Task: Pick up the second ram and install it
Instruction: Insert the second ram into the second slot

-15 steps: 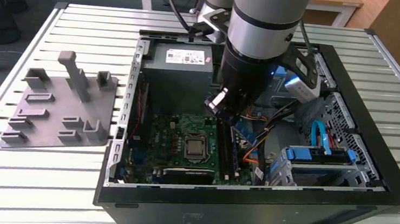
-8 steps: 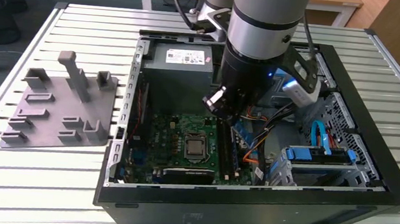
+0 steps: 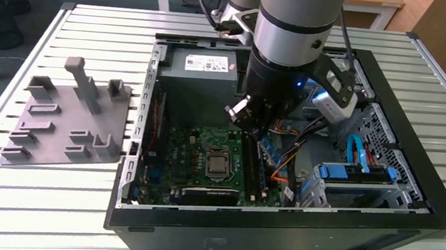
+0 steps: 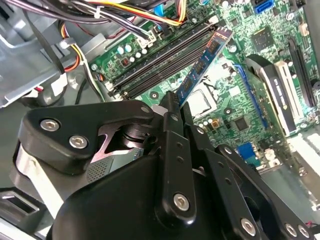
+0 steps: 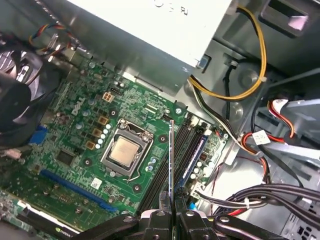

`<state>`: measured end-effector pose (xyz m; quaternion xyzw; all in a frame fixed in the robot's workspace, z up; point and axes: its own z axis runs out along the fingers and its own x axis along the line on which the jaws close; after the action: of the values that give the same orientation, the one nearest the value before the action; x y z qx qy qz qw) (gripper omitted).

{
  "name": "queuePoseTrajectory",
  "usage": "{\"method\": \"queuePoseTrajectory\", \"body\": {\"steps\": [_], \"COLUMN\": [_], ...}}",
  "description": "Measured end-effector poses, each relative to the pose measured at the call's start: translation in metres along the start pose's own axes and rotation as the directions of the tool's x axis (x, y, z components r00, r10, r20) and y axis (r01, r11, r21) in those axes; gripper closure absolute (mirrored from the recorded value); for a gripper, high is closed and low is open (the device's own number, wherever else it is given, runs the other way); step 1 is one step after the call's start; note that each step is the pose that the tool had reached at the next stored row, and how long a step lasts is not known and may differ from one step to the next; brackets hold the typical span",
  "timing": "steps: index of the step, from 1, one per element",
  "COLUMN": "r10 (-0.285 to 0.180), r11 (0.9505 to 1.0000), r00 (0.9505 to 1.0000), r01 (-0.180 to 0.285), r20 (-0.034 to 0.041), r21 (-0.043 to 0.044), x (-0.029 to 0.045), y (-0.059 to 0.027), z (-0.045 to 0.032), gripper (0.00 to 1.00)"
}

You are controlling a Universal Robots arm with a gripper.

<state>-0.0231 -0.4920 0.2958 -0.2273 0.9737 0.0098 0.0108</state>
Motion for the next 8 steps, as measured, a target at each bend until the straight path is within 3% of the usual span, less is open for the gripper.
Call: {"method": "queuePoseTrajectory", "body": {"steps": [8], "r10": [0.08], "r11": [0.9968], "r00": [0.9968], "r01": [-0.08], "r20": [0.0012], "r21": [0.0021], "x": [0.0], "y": [0.0], "z": [0.0002], "gripper": [0.86]}}
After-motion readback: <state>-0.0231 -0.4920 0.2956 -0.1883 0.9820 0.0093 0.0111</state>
